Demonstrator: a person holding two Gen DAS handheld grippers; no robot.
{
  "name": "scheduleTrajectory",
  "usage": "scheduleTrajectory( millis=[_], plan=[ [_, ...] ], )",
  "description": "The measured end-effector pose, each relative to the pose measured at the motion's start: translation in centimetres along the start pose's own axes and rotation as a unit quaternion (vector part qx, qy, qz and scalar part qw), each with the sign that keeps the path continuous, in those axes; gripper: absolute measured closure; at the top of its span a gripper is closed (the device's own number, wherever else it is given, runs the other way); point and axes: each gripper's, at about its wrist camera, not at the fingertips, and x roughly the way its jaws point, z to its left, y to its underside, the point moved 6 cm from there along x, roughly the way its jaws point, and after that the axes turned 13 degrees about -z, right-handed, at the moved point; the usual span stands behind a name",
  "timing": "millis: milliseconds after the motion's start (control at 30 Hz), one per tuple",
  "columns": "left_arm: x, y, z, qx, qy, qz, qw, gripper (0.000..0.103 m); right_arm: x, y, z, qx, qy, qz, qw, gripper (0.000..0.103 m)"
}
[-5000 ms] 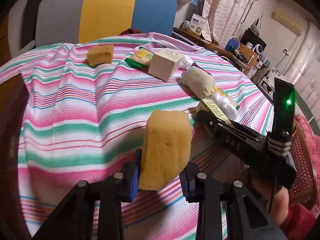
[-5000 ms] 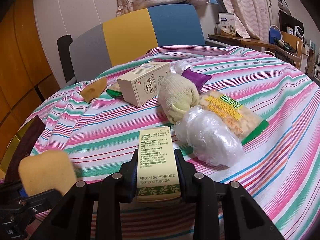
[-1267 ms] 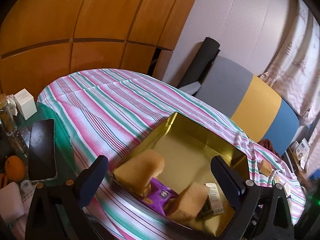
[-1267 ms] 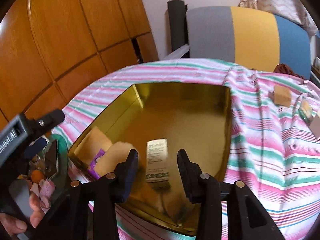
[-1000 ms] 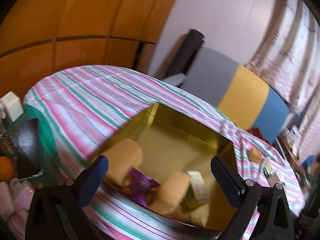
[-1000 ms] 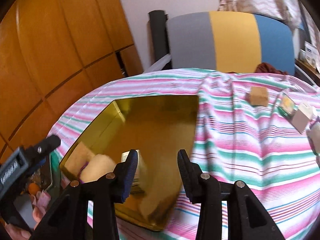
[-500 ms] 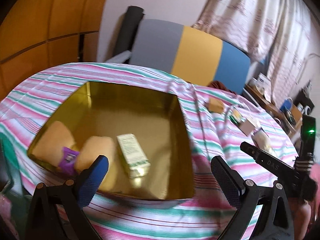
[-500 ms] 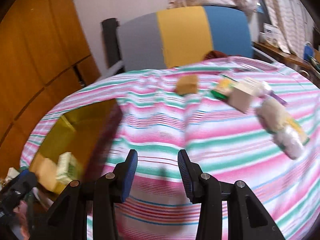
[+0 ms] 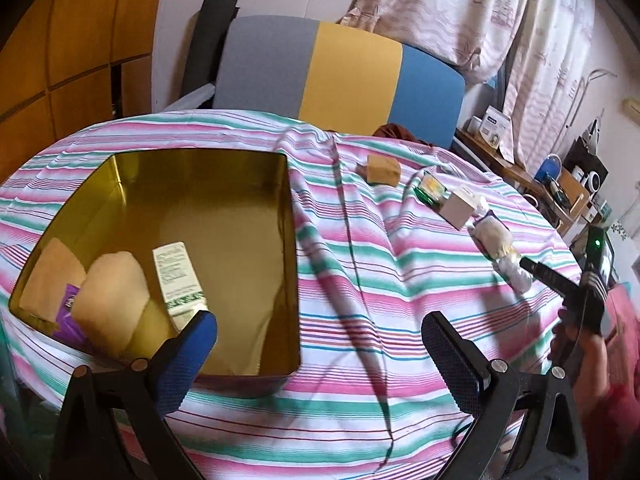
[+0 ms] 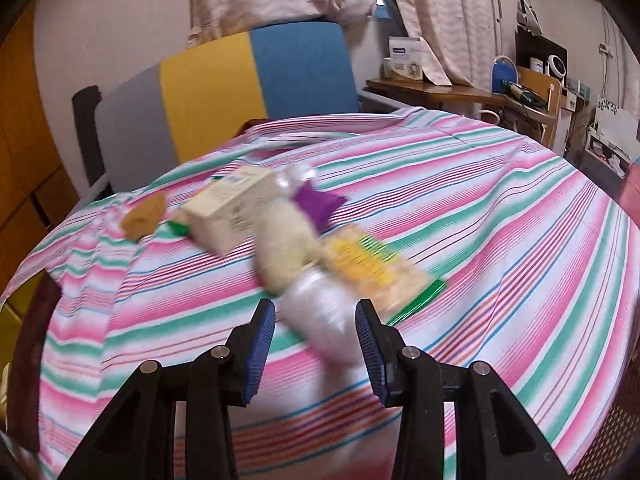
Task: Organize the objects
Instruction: 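Grasp the yellow WEIDAN bag with the right tool while the left tool grasps the clear plastic bag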
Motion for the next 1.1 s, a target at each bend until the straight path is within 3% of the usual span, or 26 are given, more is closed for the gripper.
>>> scheduleTrajectory(
  millis=[133, 267, 367, 500, 567, 633, 767, 1000, 1100],
  plan=[
    [0.2, 0.3, -0.6, 0.004, 0.0, 0.007, 1.0, 0.0, 0.9, 0.8, 1.0, -0.015, -0.036, 0.024, 0.999, 0.061],
    [0.6, 0.2, -1.5, 0.016, -0.002, 0.009, 0.9998, 0.0, -0.5, 1.8, 4.4, -0.008, -0.12, 0.024, 0.992, 0.061],
    [0.9, 0.1, -2.3, 0.023, 0.004, 0.011, 0.9997, 0.0, -2.1, 1.9, 5.9, -0.028, -0.149, 0.002, 0.989, 0.061],
    [1.3, 0.2, -3.6, 0.033, 0.012, 0.018, 0.9992, 0.0, -2.9, -0.4, 3.7, -0.041, -0.113, -0.048, 0.992, 0.059],
    [1.5, 0.4, -4.1, 0.036, 0.014, 0.022, 0.999, 0.0, -2.1, -1.7, 1.2, -0.035, -0.069, -0.051, 0.996, 0.046],
    [1.8, 0.8, -4.6, 0.037, 0.019, 0.03, 0.9987, 0.0, -0.3, -2.6, -1.4, -0.028, -0.028, -0.035, 0.999, 0.025],
    [2.0, 1.4, -5.6, 0.045, 0.025, 0.039, 0.998, 0.0, 2.7, -2.4, -3.6, -0.057, -0.014, 0.012, 0.998, 0.024],
    [2.4, 1.7, -7.2, 0.061, 0.036, 0.048, 0.9964, 0.0, 5.8, -0.4, -3.1, -0.107, -0.038, 0.061, 0.992, 0.024],
    [2.8, 1.7, -8.2, 0.069, 0.043, 0.05, 0.9954, 0.0, 6.4, 0.1, -3.4, -0.078, -0.046, 0.074, 0.993, 0.037]
  ],
)
